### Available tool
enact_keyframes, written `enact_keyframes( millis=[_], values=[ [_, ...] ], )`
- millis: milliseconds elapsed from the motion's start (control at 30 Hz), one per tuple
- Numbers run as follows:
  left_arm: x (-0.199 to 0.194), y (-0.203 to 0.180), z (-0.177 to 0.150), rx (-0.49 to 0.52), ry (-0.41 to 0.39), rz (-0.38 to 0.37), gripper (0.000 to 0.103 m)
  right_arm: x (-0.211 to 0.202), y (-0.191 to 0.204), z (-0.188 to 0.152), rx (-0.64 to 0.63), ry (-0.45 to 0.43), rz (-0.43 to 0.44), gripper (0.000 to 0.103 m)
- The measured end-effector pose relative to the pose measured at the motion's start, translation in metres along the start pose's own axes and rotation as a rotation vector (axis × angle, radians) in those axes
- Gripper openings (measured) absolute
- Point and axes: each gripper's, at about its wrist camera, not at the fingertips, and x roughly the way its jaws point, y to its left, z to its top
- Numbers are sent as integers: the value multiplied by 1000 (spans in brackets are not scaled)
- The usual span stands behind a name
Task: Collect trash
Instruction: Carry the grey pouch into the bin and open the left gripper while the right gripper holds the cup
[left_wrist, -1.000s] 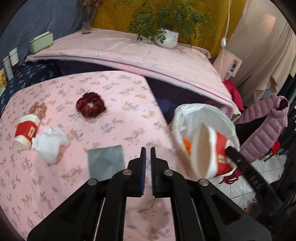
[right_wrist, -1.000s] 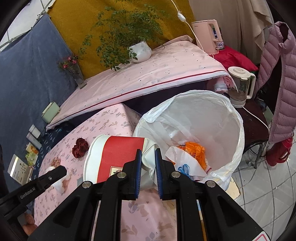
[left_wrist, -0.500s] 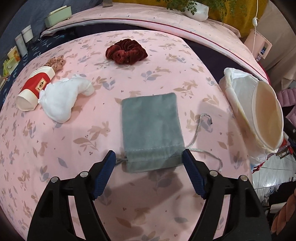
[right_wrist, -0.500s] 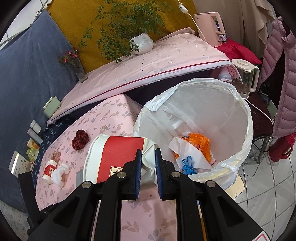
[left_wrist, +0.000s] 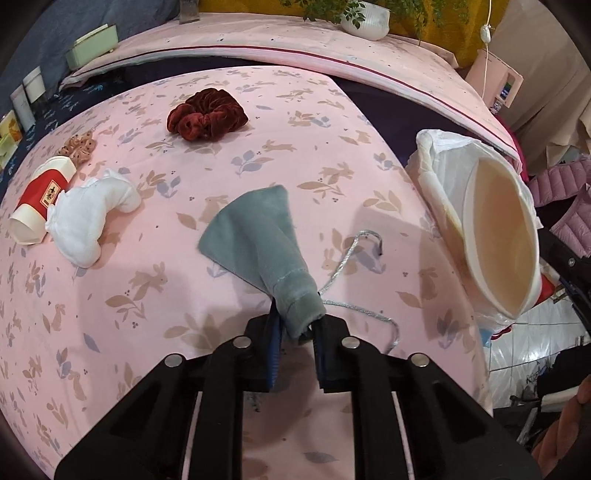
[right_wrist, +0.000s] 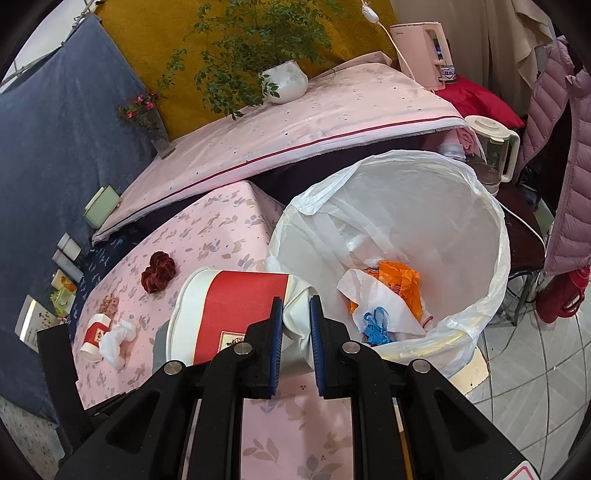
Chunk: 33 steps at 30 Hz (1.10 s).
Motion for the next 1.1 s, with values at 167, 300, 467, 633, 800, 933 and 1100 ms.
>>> enact_keyframes(
  millis=[167,300,467,633,800,933,1100],
  values=[
    [-14,-11,5,9,-31,-40,12,-3,-4,3,6,-10,-6,14],
    [-32,-28,15,34,-65,-94,12,-6,-12,8,19,-26,-18,14],
    [-49,-62,29,97,-99,-165,12,-11,-29,19,47,-54,-56,14],
    [-53,-101,42,160,-104,-236,12,-13,-47,30,49,-73,-149,14],
    [-41,-135,53,227,-79,-281,13,-13,-65,39,53,-76,-239,14],
    [-29,-154,58,252,-52,-315,13,-13,-81,45,78,-79,-285,14],
    [-20,-163,62,234,-38,-327,23,-10,-96,50,105,-76,-305,14]
  ],
)
